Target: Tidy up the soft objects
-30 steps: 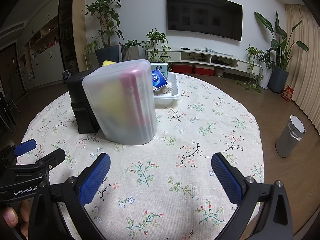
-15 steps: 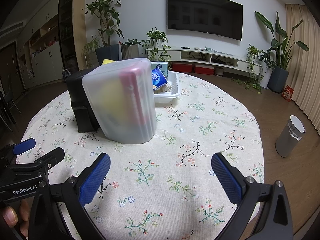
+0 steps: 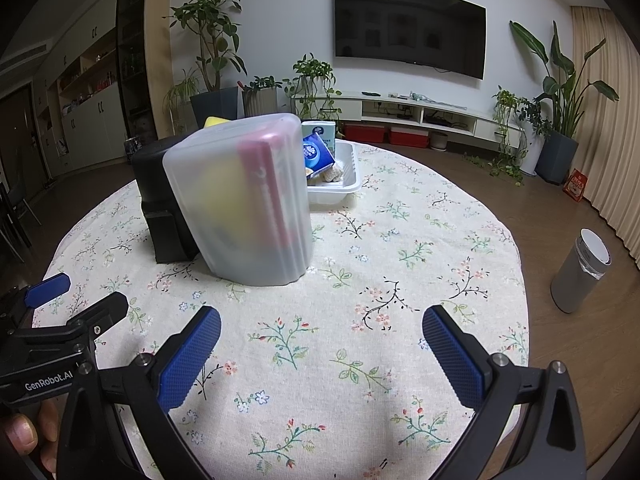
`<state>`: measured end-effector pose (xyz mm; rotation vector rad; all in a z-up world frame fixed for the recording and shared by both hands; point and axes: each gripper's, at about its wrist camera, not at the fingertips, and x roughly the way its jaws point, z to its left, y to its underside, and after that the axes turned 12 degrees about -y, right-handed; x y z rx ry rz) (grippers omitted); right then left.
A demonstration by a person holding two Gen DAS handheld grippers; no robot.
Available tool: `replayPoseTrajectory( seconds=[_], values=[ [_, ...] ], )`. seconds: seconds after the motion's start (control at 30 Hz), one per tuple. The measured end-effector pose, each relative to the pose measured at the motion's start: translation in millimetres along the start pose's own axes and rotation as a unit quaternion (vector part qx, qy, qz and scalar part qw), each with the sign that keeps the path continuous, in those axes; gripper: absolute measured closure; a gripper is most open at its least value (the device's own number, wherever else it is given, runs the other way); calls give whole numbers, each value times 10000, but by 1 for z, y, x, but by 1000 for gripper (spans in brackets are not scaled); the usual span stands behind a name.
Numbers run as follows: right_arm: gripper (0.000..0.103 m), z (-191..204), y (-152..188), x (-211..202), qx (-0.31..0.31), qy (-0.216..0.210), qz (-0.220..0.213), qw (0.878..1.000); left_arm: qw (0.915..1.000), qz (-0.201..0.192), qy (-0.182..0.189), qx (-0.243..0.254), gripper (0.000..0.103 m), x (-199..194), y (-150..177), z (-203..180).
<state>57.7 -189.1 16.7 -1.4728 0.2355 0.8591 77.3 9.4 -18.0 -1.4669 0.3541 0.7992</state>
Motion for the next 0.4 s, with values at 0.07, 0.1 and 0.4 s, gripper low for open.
replayPoseTrajectory(
  seconds=[0.07,0.1,0.4],
  values=[
    [0,0,2,-1,-4,3,2,10000,10000,-16,-4,9,0,-1,-1,-1],
    [0,0,0,-1,-2,1,3,10000,10000,-23,-8,9,0,-2,-1,-1],
    [0,1,5,-2,3,-6,31,10000,10000,3,-5,43,0,-1,-1,-1]
  ],
)
